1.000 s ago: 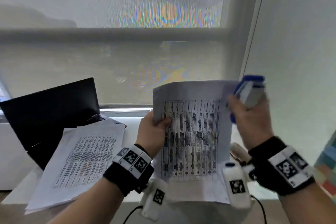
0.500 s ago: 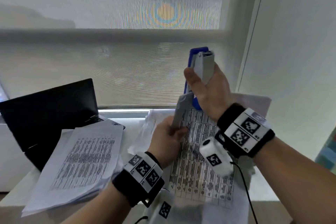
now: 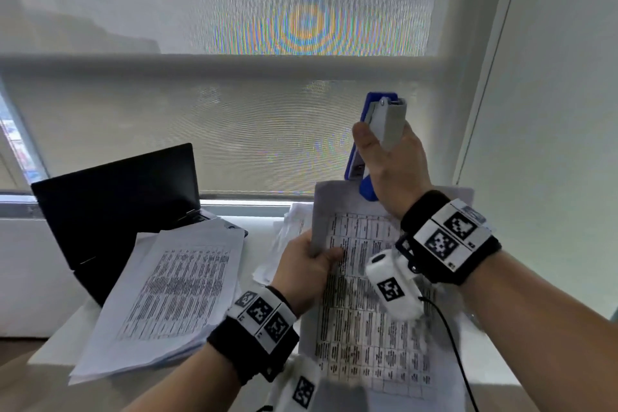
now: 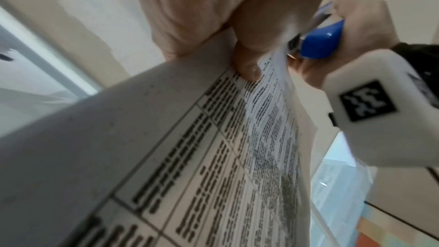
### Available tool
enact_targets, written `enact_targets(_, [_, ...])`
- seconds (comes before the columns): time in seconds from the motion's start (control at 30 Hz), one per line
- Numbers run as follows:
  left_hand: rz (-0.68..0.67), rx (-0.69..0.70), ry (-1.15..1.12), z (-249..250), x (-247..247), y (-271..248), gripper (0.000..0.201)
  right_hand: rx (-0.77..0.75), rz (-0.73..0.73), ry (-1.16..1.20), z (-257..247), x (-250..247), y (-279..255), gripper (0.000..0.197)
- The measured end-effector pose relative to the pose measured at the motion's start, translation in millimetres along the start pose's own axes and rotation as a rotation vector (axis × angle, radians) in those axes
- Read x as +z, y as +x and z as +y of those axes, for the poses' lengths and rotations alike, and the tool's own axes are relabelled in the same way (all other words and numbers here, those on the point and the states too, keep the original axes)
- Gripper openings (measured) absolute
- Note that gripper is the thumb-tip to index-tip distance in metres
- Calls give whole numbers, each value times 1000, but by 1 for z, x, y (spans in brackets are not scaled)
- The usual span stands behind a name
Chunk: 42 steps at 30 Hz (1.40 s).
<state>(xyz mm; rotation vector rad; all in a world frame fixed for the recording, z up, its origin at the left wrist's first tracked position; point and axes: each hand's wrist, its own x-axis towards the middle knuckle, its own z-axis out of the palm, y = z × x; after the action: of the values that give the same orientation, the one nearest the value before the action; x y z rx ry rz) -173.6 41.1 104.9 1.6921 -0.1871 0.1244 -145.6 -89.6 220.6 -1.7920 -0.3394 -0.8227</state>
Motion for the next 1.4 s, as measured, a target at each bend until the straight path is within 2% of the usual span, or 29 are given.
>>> enact_targets(0.13, [102,-120,72,-24,-39,10,6,129,48,15,25,-18,-2,25])
enact_targets(0.2, [169,-178,166,-36,-71,21,13,227,-2,-74,49,-31,-6,23])
enact_targets(0.27, [203,-225,356,-45,-113,37,21,343,-104,-224,75,-45,-17,25])
enact_targets(0.37, [214,-260,772,-47,-184,63,19,589,-272,-419,112,-61,-37,29])
enact_targets(0.47, [353,-319,930,-53,-235,88,35,867,-312,-337,142,-69,-47,33])
enact_targets(0.5, [387,-331,966,-55,-241,94,43,946,-298,-301,151,-71,-49,38])
enact_targets(0.57, [384,-297,1034,-64,-234,105,62,1063,-281,-243,171,-69,-51,30])
enact_targets(0.63, [290,-188,1089,-71,-203,110,77,1122,-273,-233,193,-63,-52,18])
enact_targets(0.67, [172,-129,1075,-78,-182,110,80,1127,-271,-258,206,-59,-52,15])
enact_targets(0.73, [-231,-101,1041,-95,-134,104,92,1117,-278,-291,231,-50,-46,16])
enact_targets(0.8, [-642,-189,1093,-111,-94,95,112,1069,-393,-463,250,-40,-41,18])
enact_targets(0.83, [-754,-228,1142,-118,-81,91,118,1070,-421,-551,252,-35,-36,24])
enact_targets(0.87, [-801,-243,1186,-126,-74,88,119,986,-511,-706,252,-29,-32,31])
enact_targets(0.93, [-810,-255,1247,-136,-74,87,119,817,-634,-889,256,-16,-23,38])
enact_targets(0.97, [-809,-261,1268,-140,-80,88,116,789,-617,-897,266,-12,-19,40])
enact_targets(1.0, [-811,-271,1278,-142,-87,90,111,852,-558,-850,277,-10,-16,40])
enact_targets(1.07, [-799,-256,1281,-146,-99,93,98,995,-346,-718,295,-7,-6,39])
enact_targets(1.1, [-786,-235,1289,-147,-101,95,96,1008,-325,-695,302,-7,-2,39])
enact_targets(1.23, [-799,-271,1298,-139,-96,96,125,1024,-365,-745,320,-12,10,36])
enact_targets(1.3, [-818,-281,1315,-136,-95,92,128,1000,-361,-801,319,-14,12,32])
enact_targets(1.4, [-796,-331,1384,-139,-106,81,130,931,-378,-836,317,-22,8,38])
